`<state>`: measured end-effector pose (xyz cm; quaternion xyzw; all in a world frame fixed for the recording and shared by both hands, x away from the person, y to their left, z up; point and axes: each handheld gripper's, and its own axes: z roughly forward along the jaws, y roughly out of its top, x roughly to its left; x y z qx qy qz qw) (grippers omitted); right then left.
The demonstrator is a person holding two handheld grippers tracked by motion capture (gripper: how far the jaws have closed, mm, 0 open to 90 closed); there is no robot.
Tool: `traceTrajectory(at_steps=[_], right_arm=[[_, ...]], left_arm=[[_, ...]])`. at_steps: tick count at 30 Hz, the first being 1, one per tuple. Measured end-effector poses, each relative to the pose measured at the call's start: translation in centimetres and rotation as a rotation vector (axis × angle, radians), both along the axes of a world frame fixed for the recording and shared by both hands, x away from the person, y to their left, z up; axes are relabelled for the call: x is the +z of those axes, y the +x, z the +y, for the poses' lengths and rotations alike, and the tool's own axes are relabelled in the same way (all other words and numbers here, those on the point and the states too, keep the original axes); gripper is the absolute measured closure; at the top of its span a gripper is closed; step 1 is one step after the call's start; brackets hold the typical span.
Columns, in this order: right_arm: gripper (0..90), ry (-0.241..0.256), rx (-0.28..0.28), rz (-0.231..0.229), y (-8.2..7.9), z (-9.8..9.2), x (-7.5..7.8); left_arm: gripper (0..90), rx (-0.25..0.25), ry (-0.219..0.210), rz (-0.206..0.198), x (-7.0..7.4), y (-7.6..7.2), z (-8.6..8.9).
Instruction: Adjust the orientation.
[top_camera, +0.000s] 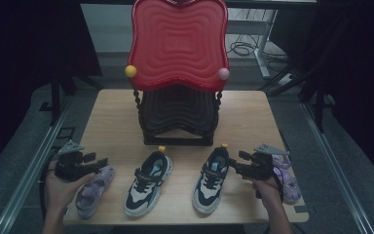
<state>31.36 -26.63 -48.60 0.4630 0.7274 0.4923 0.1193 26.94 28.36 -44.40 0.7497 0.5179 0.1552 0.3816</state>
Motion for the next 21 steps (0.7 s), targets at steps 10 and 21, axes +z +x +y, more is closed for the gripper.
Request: traceTrajectory(at_steps=[10,21], right_arm=[[31.2,-0.042,0.028,0.002,-0.1,0.2,0.0],[31.9,-0.060,0.014,-0.034,-0.5,-0.1,0.7]], left_arm=[[41.5,-0.056,0.005,-0.006,1.1,0.0,-2.6],[41.6,-0.021,-0.004,-0.034,0.5,-1.3,-1.5]])
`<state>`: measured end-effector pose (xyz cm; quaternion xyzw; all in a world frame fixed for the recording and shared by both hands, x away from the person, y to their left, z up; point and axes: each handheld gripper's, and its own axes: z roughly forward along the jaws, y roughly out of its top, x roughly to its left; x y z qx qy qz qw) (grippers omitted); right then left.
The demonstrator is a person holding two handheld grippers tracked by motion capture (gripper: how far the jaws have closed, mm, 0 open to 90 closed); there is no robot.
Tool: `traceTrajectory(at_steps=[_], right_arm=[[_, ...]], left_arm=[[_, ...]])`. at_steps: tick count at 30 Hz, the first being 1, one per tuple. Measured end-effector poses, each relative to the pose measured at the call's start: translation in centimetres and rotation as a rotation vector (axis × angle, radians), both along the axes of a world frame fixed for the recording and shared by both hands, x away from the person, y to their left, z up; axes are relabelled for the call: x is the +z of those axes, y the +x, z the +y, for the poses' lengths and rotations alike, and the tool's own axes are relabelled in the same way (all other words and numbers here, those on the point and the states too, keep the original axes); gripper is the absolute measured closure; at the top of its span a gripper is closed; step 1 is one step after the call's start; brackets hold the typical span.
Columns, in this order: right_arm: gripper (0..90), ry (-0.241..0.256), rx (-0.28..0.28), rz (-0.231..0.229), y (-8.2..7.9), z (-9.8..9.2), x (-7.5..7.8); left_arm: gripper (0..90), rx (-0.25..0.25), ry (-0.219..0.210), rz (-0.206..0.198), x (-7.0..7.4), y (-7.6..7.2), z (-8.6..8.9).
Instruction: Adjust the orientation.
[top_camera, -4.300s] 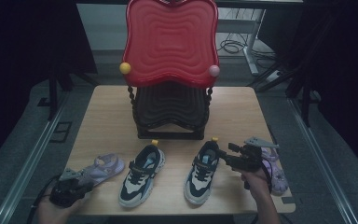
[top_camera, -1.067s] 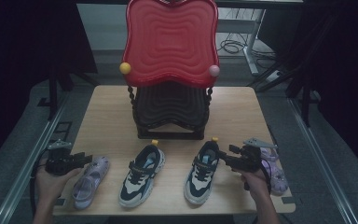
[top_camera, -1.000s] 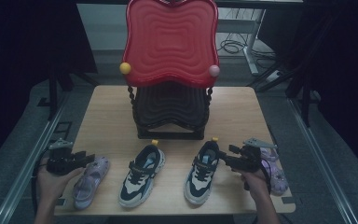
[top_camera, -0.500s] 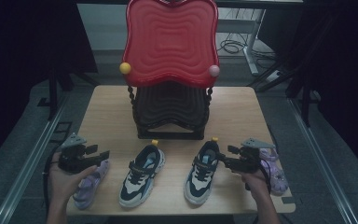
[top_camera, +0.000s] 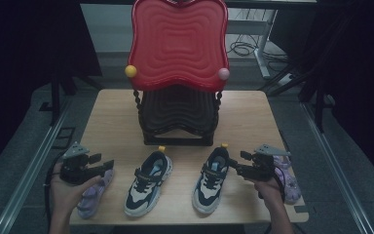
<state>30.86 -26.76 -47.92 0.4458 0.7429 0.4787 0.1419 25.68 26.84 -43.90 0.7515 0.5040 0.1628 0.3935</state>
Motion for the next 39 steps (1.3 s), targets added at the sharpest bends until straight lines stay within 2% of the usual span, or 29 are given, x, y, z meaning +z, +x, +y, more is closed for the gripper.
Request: traceTrajectory(at_steps=[6,8,9,14,16,19,23,26,27,30,31,32,35,36,39], right_arm=[[31.9,-0.018,-0.019,-0.022,-0.4,-0.7,0.5],[31.8,-0.009,-0.019,-0.029,-0.7,-1.1,0.8],[31.7,-0.012,-0.027,-0.031,-0.8,-1.3,0.9],[31.8,-0.085,-0.070,-0.061,-1.6,-2.6,1.6],[32.5,-0.090,-0.079,-0.070,-1.9,-3.2,1.8],[35.7,-0.100,-0.100,-0.068,-2.7,-4.1,1.8],[43.3,-0.110,-0.123,-0.055,-4.1,-5.8,1.2],[47.8,-0.111,-0.127,-0.040,-4.6,-6.8,0.9],[53.9,-0.110,-0.127,-0.025,-4.9,-7.5,0.6],[64.0,-0.117,-0.111,-0.016,-4.8,-8.1,0.2],[64.0,-0.117,-0.111,-0.016,-4.8,-8.1,0.2],[72.0,-0.120,-0.104,-0.006,-4.5,-8.3,0.1],[77.1,-0.147,-0.087,-0.009,-4.4,-8.4,0.2],[78.8,-0.155,-0.082,-0.010,-4.5,-8.5,0.3],[85.9,-0.154,-0.102,-0.027,-4.9,-10.0,1.0]], left_arm=[[41.6,-0.022,-0.005,-0.024,0.4,-0.3,-0.3],[41.6,-0.029,-0.007,-0.026,0.5,-0.3,-0.4],[41.5,-0.056,-0.007,-0.027,0.5,-0.2,-0.6],[41.4,-0.087,-0.011,-0.019,0.5,0.1,-1.1],[41.1,-0.134,0.003,-0.008,0.4,0.1,-1.6],[41.1,-0.131,0.010,0.005,0.1,0.3,-1.6],[41.0,-0.109,0.028,0.027,-0.2,0.4,-1.8],[40.7,-0.114,0.048,0.024,0.1,0.0,-2.2],[40.6,-0.123,0.050,0.025,0.2,-0.3,-2.6],[40.5,-0.127,0.063,0.029,0.2,-0.3,-2.9],[40.5,-0.127,0.063,0.029,0.2,-0.3,-2.9],[40.5,-0.130,0.064,0.040,0.0,-0.3,-3.1],[40.4,-0.128,0.077,0.053,-0.1,-0.5,-3.3],[40.4,-0.132,0.093,0.051,0.0,-0.7,-3.4],[40.2,-0.136,0.090,0.046,0.1,-0.7,-3.4]])
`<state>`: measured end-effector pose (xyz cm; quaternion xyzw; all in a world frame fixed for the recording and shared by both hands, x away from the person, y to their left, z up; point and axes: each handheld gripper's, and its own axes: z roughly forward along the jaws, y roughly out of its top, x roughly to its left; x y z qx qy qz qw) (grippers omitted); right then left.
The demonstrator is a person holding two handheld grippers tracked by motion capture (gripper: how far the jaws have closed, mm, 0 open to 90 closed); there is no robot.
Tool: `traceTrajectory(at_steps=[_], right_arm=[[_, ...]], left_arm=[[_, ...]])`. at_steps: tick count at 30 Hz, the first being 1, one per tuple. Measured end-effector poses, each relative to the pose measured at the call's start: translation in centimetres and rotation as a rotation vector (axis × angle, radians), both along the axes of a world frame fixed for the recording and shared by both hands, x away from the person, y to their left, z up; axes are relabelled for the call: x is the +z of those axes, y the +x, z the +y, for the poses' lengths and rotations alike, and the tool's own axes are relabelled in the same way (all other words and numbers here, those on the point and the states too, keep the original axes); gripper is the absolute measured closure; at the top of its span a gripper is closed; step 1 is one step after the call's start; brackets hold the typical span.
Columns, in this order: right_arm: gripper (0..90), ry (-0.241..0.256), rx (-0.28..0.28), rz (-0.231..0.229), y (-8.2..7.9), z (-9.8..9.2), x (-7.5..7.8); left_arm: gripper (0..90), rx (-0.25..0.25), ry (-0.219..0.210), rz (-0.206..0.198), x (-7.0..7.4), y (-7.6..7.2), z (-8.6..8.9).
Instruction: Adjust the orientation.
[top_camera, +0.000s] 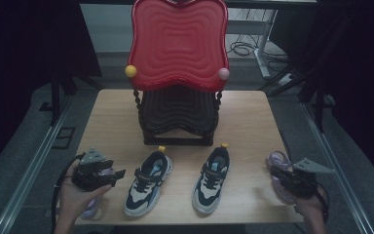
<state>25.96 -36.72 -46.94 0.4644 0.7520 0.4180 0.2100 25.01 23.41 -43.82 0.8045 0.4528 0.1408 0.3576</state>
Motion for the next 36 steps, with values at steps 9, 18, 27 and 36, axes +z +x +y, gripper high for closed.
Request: traceTrajectory(at_steps=[9,18,27,36], right_arm=[[89.2,0.000,-0.060,0.001,-0.7,-2.7,0.6],[89.2,-0.016,-0.095,0.016,-0.9,-4.3,0.1],[89.3,-0.002,-0.146,0.053,-0.6,-6.1,-1.4],[89.3,-0.035,-0.198,0.095,-0.9,-7.3,-2.5]], left_arm=[[40.4,0.011,-0.010,0.001,-0.5,0.3,0.3],[40.7,0.018,-0.026,-0.002,-0.5,0.4,0.8],[40.8,0.018,-0.022,0.005,-0.8,0.5,0.9],[40.7,0.014,-0.020,0.008,-0.9,0.5,0.8]])
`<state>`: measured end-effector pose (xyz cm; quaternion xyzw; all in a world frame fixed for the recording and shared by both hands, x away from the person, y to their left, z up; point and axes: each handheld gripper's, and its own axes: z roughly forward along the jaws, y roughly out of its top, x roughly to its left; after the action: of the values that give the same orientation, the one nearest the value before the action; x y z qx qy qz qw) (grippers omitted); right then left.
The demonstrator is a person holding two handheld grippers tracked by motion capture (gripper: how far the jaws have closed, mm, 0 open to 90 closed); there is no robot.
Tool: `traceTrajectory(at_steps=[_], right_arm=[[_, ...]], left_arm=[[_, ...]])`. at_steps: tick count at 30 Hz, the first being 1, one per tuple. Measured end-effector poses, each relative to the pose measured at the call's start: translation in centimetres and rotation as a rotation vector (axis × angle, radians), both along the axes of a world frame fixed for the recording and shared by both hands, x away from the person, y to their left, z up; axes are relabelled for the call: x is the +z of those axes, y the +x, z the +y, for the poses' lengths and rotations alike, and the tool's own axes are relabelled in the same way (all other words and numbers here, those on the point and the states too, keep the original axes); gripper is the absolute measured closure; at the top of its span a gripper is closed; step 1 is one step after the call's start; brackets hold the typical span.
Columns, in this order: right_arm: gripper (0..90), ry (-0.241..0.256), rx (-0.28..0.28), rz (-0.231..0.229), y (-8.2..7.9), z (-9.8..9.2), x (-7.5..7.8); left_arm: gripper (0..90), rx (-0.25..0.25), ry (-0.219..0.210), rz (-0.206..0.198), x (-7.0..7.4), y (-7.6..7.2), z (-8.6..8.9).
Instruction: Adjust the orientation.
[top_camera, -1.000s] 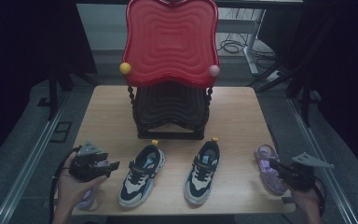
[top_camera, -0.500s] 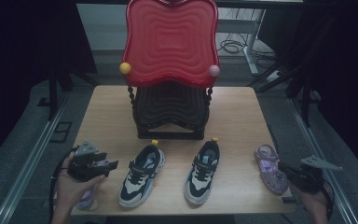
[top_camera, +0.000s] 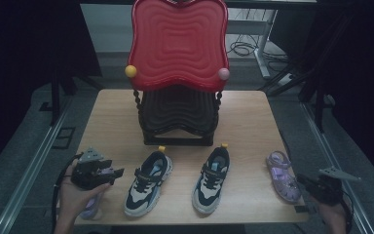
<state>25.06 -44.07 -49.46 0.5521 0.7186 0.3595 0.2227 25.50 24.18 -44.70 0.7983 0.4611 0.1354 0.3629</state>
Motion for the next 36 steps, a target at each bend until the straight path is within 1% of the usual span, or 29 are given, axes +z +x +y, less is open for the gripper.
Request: traceTrajectory(at_steps=[1,8,14,17,20,22,26,27,35,36], right_arm=[[89.3,-0.009,-0.004,0.013,0.1,0.0,-0.3],[89.3,-0.006,-0.012,0.026,0.0,-0.2,-0.6],[89.4,0.001,-0.006,0.022,-0.3,0.1,-0.5],[89.4,0.003,-0.013,0.019,-0.6,0.4,-0.5],[89.5,-0.005,-0.019,0.019,-0.9,0.9,-0.4],[89.5,-0.013,-0.007,0.024,-1.4,1.4,-0.4],[89.4,-0.011,0.013,0.032,-1.9,2.0,-0.4],[89.4,-0.011,0.013,0.032,-1.9,2.0,-0.4],[89.4,-0.020,0.085,0.038,-2.2,3.7,-0.2],[89.4,-0.020,0.085,0.038,-2.2,3.7,-0.2]], left_arm=[[40.7,0.003,-0.003,0.000,0.0,0.0,0.1],[40.8,0.013,-0.003,-0.002,0.1,-0.1,0.4],[40.6,0.002,0.000,0.004,0.0,0.0,0.2],[40.6,0.009,-0.003,-0.003,0.2,-0.1,0.5],[40.6,0.019,-0.009,-0.008,0.4,-0.3,0.8],[40.7,0.020,-0.014,-0.015,0.6,-0.4,0.9],[40.6,0.020,-0.017,-0.018,0.7,-0.5,1.0],[40.6,0.021,-0.016,-0.020,0.8,-0.5,1.1],[40.6,0.024,-0.020,-0.020,0.8,-0.6,1.3],[40.6,0.025,-0.020,-0.019,0.8,-0.5,1.3]])
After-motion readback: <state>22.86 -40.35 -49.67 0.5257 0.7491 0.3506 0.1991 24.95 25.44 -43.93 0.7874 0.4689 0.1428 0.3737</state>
